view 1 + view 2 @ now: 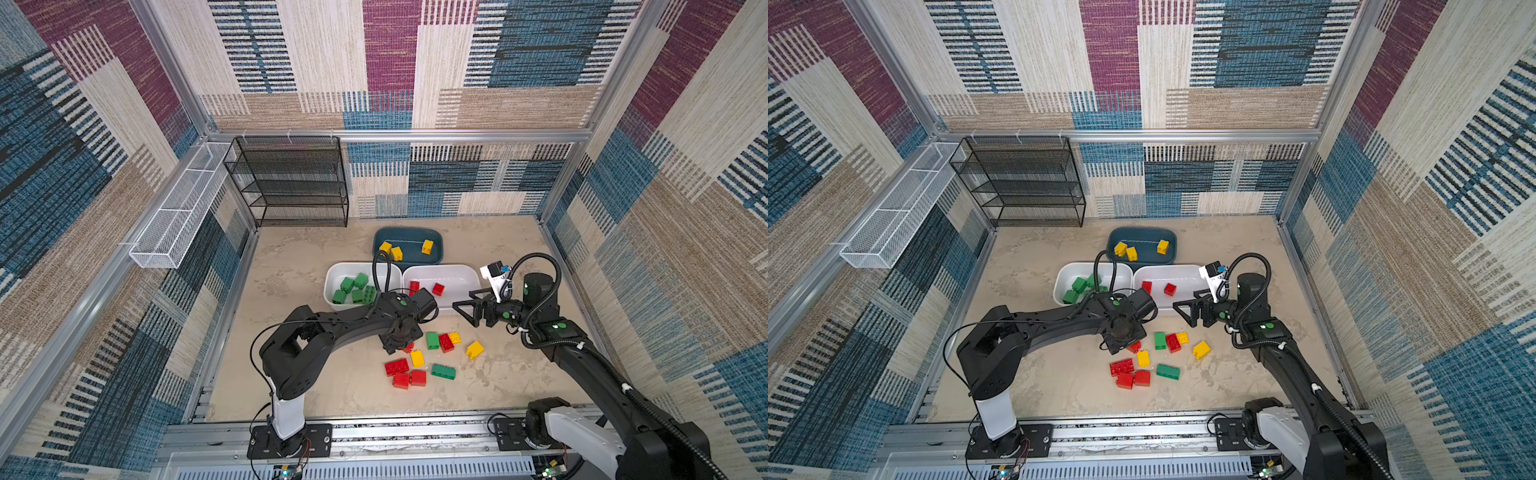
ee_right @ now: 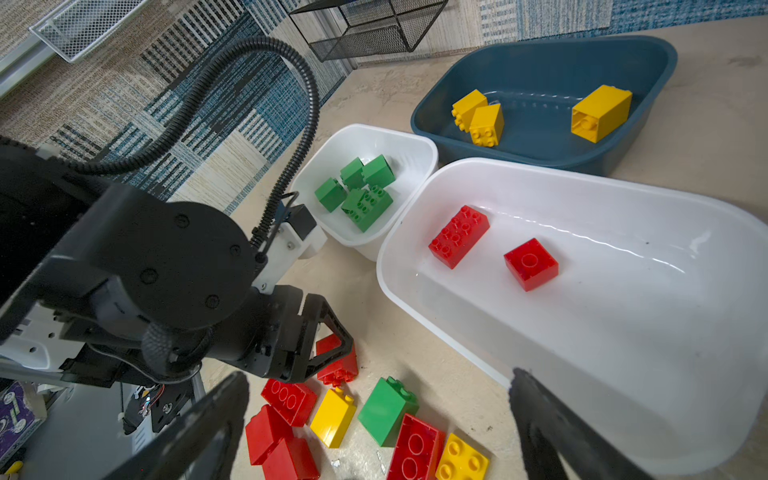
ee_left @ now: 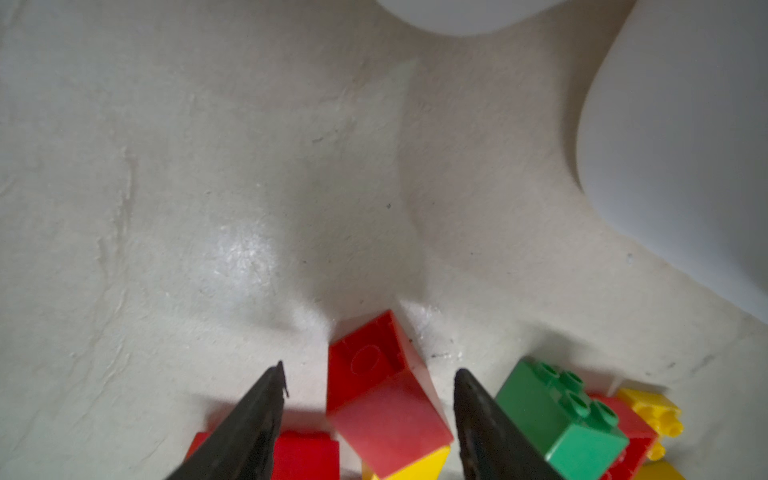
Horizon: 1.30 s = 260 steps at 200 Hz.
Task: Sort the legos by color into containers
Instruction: 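Release the green brick and move the left gripper back to the pile, then grasp a red brick from the pile with the left gripper and lift, then carry the red brick into the white bin of red bricks and release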
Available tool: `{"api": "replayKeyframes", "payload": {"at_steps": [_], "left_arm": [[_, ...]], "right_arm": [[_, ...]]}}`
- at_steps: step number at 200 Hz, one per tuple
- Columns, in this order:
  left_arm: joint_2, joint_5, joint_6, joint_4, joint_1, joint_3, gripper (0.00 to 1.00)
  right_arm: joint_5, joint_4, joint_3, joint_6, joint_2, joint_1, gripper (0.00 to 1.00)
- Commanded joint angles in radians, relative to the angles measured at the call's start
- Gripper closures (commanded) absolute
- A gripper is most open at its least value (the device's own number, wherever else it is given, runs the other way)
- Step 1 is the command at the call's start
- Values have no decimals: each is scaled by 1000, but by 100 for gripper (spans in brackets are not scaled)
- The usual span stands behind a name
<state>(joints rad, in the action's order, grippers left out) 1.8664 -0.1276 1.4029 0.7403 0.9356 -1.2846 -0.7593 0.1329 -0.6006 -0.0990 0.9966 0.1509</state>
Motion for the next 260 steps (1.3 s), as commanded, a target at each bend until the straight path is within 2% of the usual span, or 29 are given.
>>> {"api": "replayKeyframes", "payload": {"at_steps": [1, 49, 101, 134, 175, 213, 240, 260], "left_arm": [[7, -2, 46, 15, 8, 23, 36], [-6, -3, 27, 16, 18, 58, 44], [-8, -25, -19, 5, 18, 60, 63], [-36, -11, -101, -23, -3, 77, 67], [-133, 5, -365, -5, -32, 49, 67], [-204, 60, -719, -55, -93, -19, 65], [-136, 159, -877, -107, -146, -133, 65], [-21, 186, -929, -102, -169, -263, 64]], "right_arm": [[-6, -5, 2, 8, -4, 0, 1], [-7, -4, 5, 7, -2, 1, 1], [-1, 1, 5, 7, -9, 1, 1], [1, -1, 5, 6, -9, 0, 1], [2, -7, -2, 0, -4, 0, 1], [17, 1, -17, -3, -13, 0, 1], [28, 7, -25, -3, -19, 1, 1], [34, 7, -28, -5, -19, 0, 1]]}}
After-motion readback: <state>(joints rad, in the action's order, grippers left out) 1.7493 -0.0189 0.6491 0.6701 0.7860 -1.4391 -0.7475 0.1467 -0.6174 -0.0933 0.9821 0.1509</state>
